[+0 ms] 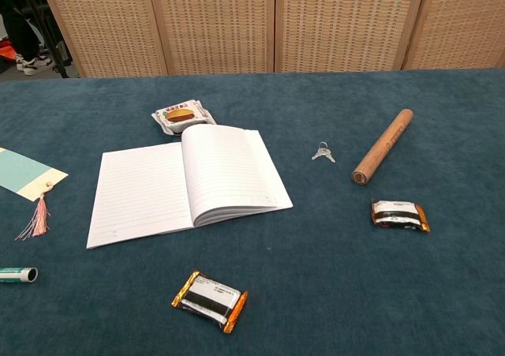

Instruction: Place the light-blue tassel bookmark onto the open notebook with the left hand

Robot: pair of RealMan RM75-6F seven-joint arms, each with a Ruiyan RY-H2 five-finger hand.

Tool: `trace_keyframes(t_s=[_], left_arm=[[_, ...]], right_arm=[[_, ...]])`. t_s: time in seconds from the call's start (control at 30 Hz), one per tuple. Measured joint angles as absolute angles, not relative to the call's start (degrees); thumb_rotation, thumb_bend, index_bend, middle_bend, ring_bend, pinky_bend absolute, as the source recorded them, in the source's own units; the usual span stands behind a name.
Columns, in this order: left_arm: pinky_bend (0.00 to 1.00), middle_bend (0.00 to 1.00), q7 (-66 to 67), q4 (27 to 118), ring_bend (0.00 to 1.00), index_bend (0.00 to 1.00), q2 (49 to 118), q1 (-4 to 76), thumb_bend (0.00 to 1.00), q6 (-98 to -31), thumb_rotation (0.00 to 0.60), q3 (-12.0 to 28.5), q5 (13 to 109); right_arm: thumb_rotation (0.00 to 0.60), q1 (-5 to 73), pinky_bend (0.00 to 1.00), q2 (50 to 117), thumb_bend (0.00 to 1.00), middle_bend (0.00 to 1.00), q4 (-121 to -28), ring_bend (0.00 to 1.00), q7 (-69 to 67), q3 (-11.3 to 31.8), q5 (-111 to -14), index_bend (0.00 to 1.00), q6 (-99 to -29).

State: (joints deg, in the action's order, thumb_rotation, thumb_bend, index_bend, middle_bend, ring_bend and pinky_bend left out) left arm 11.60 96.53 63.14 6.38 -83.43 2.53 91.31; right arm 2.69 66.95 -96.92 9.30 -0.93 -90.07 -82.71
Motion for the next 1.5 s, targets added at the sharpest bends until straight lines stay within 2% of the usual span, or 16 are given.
trace_keyframes(t_s=[0.37, 0.57, 0.9, 1.17, 1.5], left_arm=[[0.00, 0.00, 9.80, 95.37, 0.00, 0.24, 57.95, 14.95, 0.20, -69.01, 0.600, 6.05, 82.65], [0.00, 0.00, 12.21, 91.51, 0.00, 0.25, 58.64, 18.80, 0.20, -63.64, 0.600, 7.56, 77.73], [0.00, 0.00, 17.17, 77.87, 0.00, 0.25, 64.01, 25.77, 0.18, -52.37, 0.600, 7.82, 71.43], [0.00, 0.00, 19.13, 67.19, 0.00, 0.25, 71.41, 30.51, 0.18, -47.40, 0.600, 6.23, 71.31], [0.00, 0.00, 21.97, 59.29, 0.00, 0.25, 76.77, 34.84, 0.18, -43.60, 0.600, 4.03, 73.35]], right_arm=[[0.600, 2.93, 0.00, 67.23, 0.16, 0.00, -96.42, 0.00, 9.02, -0.45, -88.82, 0.00, -82.20], [0.600, 3.08, 0.00, 67.36, 0.16, 0.00, -96.12, 0.00, 8.65, -0.25, -88.54, 0.00, -82.08], [0.600, 3.45, 0.00, 68.08, 0.16, 0.00, -95.32, 0.00, 8.73, 0.33, -87.55, 0.00, -81.70], [0.600, 3.75, 0.00, 68.95, 0.16, 0.00, -94.39, 0.00, 9.04, 0.96, -86.65, 0.00, -81.58], [0.600, 4.24, 0.00, 69.71, 0.16, 0.00, -93.02, 0.00, 8.69, 1.99, -84.57, 0.00, -80.90]])
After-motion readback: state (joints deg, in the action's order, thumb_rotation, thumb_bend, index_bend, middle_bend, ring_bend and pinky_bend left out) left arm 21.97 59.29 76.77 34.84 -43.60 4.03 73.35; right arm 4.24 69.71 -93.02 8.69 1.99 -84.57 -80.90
